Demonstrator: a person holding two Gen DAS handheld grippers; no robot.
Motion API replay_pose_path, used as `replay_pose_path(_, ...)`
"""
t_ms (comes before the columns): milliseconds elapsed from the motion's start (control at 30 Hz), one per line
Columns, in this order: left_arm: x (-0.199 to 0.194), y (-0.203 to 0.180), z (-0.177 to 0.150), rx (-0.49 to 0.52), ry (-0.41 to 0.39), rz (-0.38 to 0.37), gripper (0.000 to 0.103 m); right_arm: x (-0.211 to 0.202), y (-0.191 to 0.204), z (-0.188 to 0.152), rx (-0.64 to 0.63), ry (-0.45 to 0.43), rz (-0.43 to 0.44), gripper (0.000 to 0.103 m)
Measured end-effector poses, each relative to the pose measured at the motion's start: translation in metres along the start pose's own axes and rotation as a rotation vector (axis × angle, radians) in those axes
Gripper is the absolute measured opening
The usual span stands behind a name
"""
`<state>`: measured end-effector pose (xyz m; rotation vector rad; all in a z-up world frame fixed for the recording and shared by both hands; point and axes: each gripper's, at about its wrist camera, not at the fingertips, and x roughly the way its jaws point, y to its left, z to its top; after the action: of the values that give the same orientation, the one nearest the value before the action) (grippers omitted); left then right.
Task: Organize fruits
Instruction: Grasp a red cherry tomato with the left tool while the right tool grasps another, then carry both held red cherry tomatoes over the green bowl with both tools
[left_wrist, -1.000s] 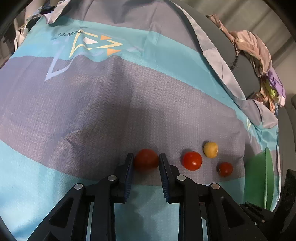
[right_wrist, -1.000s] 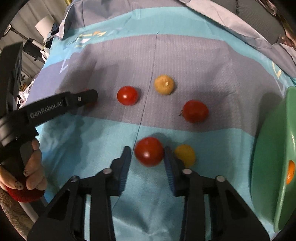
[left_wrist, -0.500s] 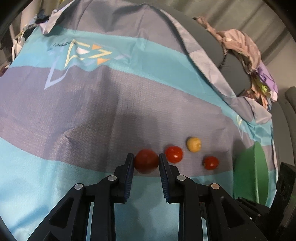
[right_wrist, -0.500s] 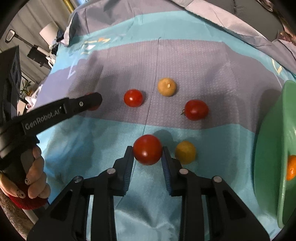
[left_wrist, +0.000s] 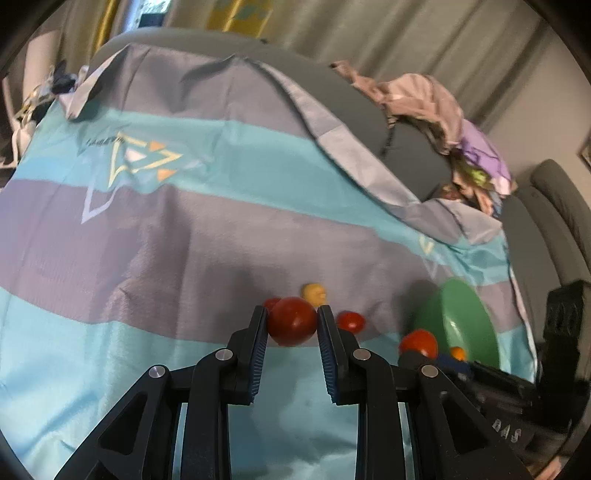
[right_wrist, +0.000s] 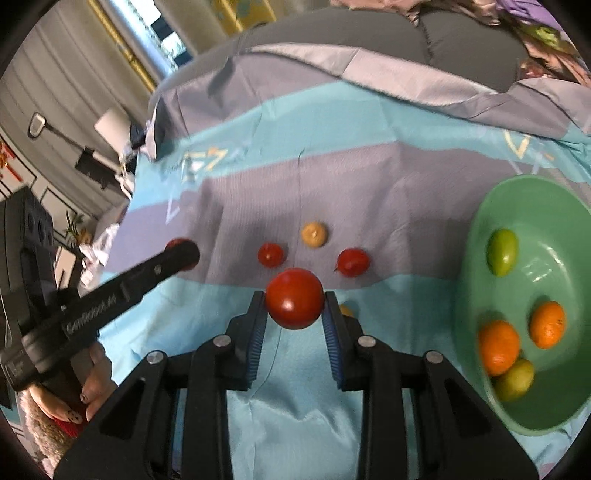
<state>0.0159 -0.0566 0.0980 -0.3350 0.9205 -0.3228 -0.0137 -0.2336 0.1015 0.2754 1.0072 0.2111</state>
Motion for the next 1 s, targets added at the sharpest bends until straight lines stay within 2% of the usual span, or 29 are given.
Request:
replay_pose_path(200,-0.018,-0.022,-0.003,0.046,-0.038,-0.046,0.027,-0.029,-0.019,0.005,0.059,-0.071,0.008,0.031)
replay_pose_path(567,-0.029,-0.052,-0.012,0.117,-0.033,-0.106,0.027,-0.065,-0.05,0.007,0.141,-0.145,-0.007,0.031)
replay_pose_path(733,-0.025,-0.076,-0.014,0.143,-0.026,-0.151,0.027,-0.076,-0.064,0.008,0.171,-0.167,-0.026,0.031)
replay_pose_path(1000,0.009,-0.127,-0.027,0.194,0.047,-0.206,0.027,-0.091,-0.092,0.005,0.225,-0.188,-0.092,0.031)
